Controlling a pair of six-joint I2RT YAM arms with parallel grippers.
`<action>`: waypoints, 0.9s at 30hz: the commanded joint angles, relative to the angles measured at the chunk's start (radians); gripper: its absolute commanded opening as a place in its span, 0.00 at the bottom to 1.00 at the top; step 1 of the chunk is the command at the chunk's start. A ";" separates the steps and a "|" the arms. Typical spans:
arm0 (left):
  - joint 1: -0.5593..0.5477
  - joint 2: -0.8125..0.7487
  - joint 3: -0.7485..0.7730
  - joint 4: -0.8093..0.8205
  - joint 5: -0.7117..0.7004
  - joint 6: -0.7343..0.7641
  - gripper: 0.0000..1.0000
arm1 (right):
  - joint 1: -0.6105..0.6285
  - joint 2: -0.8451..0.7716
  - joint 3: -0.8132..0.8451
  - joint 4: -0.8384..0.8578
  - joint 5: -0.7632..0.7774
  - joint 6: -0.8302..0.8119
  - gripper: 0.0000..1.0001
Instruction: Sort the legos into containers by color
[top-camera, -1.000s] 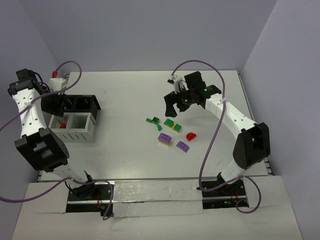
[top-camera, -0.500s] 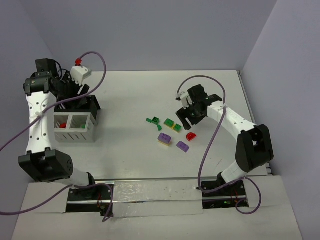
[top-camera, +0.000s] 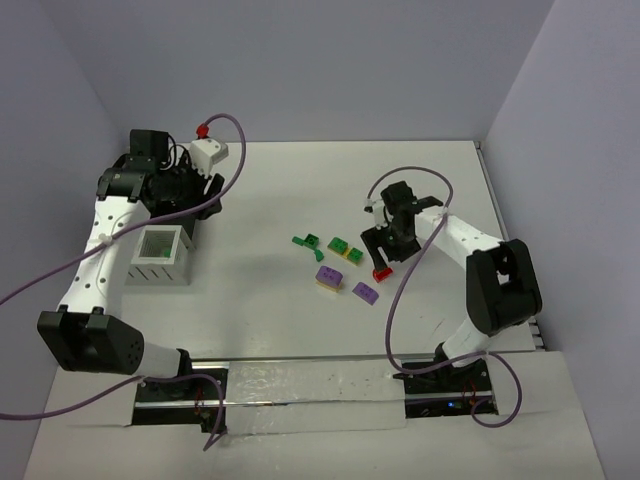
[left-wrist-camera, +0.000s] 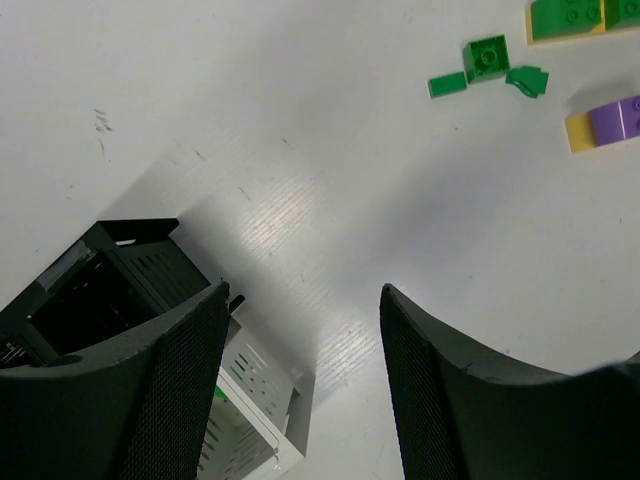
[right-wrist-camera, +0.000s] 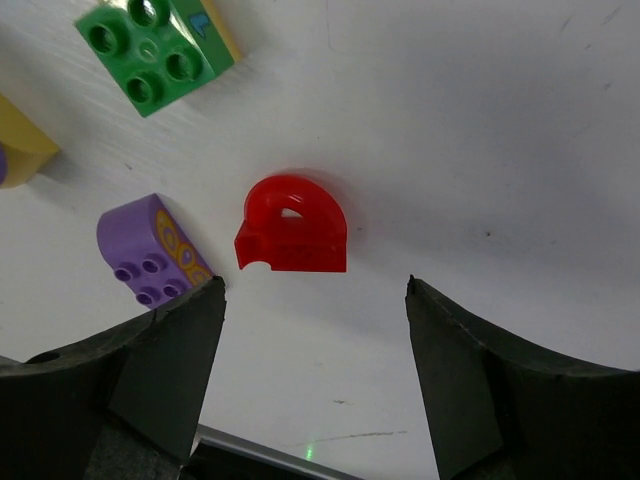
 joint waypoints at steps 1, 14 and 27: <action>0.000 -0.017 0.001 0.085 0.026 -0.061 0.68 | -0.001 0.029 -0.013 0.037 0.012 0.041 0.80; -0.011 -0.053 -0.063 0.117 0.011 -0.060 0.69 | -0.006 0.105 -0.014 0.047 -0.082 0.020 0.93; -0.011 -0.056 -0.074 0.137 0.007 -0.071 0.69 | 0.018 0.115 -0.044 0.096 -0.006 0.008 0.85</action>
